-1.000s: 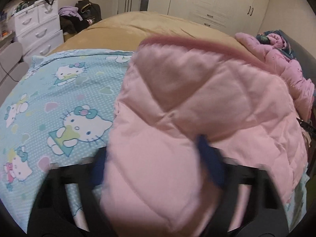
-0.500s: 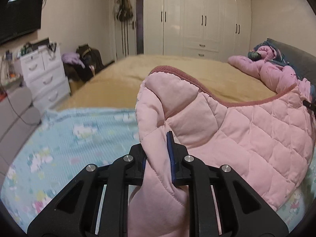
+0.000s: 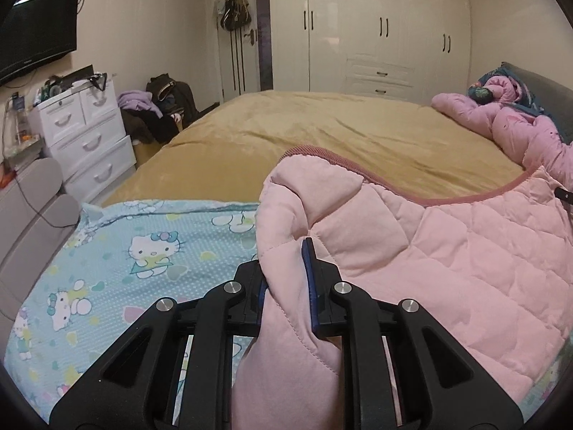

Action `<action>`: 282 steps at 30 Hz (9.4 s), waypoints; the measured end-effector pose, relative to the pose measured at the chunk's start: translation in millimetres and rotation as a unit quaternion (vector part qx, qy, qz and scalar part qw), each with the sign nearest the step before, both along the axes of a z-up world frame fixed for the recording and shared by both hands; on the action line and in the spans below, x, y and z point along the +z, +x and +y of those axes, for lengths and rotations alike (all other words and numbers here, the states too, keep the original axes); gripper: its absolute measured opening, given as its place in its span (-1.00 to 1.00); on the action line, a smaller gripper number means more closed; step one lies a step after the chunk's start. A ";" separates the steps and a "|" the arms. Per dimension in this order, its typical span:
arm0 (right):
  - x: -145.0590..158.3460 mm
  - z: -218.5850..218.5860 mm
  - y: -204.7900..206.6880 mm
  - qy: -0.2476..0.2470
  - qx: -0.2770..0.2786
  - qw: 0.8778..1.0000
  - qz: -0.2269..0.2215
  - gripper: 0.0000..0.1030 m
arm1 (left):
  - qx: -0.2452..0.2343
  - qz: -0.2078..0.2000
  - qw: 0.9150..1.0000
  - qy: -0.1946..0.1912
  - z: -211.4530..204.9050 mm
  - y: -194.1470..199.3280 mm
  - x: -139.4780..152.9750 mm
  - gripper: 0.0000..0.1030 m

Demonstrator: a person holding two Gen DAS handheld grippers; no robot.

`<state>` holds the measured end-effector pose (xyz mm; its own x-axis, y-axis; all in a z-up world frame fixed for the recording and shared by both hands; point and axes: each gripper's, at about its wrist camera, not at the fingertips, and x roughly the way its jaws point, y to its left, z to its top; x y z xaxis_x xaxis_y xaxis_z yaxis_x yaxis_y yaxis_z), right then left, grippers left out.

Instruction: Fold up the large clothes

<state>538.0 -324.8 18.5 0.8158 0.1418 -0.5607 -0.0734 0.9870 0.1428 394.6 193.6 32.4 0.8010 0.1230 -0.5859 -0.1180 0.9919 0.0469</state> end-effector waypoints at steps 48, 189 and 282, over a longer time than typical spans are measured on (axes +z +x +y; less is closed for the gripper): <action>-76.0 146.7 -165.8 -0.078 0.184 0.974 0.107 0.90 | -0.058 0.093 0.994 -0.019 -118.3 -71.8 -74.4 0.69; 35.0 86.3 -207.2 0.009 0.184 0.979 -0.087 -0.27 | 0.004 -0.031 0.972 -0.231 -29.0 -89.0 15.5 -0.44; 28.4 60.1 -524.2 0.031 0.159 0.986 -0.047 0.92 | -0.019 -0.062 0.992 -0.110 -110.7 -406.2 23.6 0.82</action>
